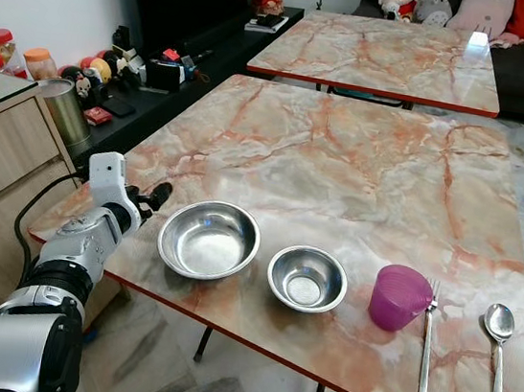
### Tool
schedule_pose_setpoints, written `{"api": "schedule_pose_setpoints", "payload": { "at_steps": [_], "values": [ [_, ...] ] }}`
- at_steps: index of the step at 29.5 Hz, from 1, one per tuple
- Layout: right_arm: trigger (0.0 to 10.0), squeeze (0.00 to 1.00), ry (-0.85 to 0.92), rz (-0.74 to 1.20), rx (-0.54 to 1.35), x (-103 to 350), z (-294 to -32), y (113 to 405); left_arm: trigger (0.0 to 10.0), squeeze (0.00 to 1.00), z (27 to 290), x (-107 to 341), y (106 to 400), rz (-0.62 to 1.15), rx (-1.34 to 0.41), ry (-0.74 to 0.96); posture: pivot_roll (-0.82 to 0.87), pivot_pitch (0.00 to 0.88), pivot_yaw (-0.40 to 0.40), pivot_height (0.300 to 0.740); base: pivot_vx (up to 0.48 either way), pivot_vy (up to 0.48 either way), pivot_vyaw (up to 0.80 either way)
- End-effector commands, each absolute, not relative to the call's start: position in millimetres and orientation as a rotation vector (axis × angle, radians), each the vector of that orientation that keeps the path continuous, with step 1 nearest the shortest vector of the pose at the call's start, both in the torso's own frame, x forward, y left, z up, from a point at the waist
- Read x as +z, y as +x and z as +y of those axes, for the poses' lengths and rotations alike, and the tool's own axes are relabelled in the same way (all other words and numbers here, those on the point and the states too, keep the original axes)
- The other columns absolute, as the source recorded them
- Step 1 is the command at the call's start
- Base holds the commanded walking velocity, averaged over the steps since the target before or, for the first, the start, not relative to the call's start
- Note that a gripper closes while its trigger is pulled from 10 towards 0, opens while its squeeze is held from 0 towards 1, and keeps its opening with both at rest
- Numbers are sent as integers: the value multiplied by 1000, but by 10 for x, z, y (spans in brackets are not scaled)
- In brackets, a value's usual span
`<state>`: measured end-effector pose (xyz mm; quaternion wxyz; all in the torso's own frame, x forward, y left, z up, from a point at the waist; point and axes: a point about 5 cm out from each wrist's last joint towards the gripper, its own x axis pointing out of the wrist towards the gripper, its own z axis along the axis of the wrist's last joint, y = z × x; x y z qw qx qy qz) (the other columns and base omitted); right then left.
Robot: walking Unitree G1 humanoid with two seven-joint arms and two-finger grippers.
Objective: Setting the table
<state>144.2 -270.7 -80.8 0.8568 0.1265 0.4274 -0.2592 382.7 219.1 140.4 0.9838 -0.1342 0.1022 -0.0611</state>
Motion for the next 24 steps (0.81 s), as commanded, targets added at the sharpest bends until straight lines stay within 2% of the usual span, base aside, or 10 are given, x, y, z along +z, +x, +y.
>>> {"api": "schedule_pose_setpoints", "payload": {
  "at_steps": [1,3,4,5,6,11,12,13,24],
  "values": [
    [10000,0,276,907,-550,-820,-2690,1432,10000,0,2309,1375,3796,247,-100,-253,12,40,78,740,0,0,0],
    [10000,0,277,907,-551,-820,-2690,1431,10000,0,2329,1358,3785,260,-97,-254,10,42,78,740,0,0,0],
    [10000,0,277,907,-552,-820,-2691,1431,10000,125,2357,1343,3771,272,-97,-259,11,44,80,740,0,0,0],
    [10000,0,277,907,-552,-819,-2691,1432,10000,125,2367,1341,3767,273,-98,-262,11,44,80,740,0,0,0],
    [10000,0,277,907,-553,-819,-2693,1431,10000,1000,2391,1336,3759,278,-93,-263,11,45,77,740,0,0,0],
    [10000,0,276,908,-552,-819,-2694,1432,10000,1000,2498,1289,3723,321,-33,-281,14,47,76,740,0,0,0],
    [10000,0,276,908,-552,-818,-2695,1432,10000,902,2514,1282,3716,326,-28,-277,14,47,76,740,0,0,0],
    [10000,0,276,908,-552,-818,-2695,1432,10000,0,2525,1278,3710,331,-28,-275,14,47,76,740,0,0,0],
    [10000,0,276,911,-550,-821,-2690,1430,10000,0,2636,1218,3627,423,-79,-264,14,46,79,740,0,0,0]
  ]
}}
